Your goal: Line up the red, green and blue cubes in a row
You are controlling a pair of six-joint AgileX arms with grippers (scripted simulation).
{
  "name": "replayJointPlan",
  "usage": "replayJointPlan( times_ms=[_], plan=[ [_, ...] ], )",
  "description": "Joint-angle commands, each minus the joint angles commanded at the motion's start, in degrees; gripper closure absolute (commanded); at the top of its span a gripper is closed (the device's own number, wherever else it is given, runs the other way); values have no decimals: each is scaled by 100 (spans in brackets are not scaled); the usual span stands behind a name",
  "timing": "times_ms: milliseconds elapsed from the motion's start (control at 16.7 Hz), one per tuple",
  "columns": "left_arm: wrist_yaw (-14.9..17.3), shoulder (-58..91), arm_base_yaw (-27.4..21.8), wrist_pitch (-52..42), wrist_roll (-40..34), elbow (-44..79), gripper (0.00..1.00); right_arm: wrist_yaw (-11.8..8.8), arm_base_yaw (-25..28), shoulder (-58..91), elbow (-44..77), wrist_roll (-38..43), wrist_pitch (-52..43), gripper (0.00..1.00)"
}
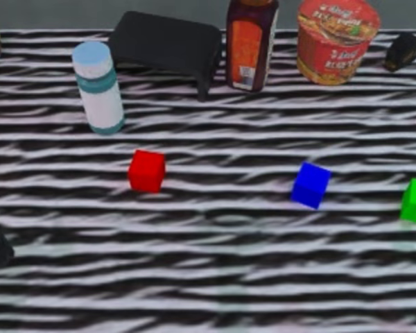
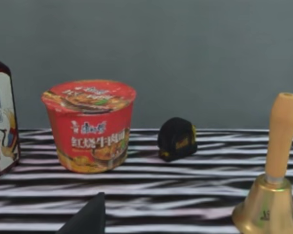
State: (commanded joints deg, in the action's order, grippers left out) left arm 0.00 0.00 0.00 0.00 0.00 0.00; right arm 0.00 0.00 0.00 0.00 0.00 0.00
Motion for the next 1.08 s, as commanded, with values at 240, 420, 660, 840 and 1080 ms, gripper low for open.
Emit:
replayJointPlan(
  times_ms=[240, 420, 660, 840, 1080],
  plan=[
    [9, 174, -52, -120, -23, 175, 0, 0, 0, 0, 0, 0, 0, 0],
    [24, 891, -232, -593, -104, 893, 0, 0, 0, 0, 0, 0, 0, 0],
    [29, 2693, -593, -1655, -270, 2570, 0, 0, 0, 0, 0, 0, 0, 0],
    [25, 4598, -918, -2659, -417, 4124, 0, 0, 0, 0, 0, 0, 0, 0],
    [24, 7417, -1375, -4086, -624, 6249, 0, 0, 0, 0, 0, 0, 0, 0]
  ],
)
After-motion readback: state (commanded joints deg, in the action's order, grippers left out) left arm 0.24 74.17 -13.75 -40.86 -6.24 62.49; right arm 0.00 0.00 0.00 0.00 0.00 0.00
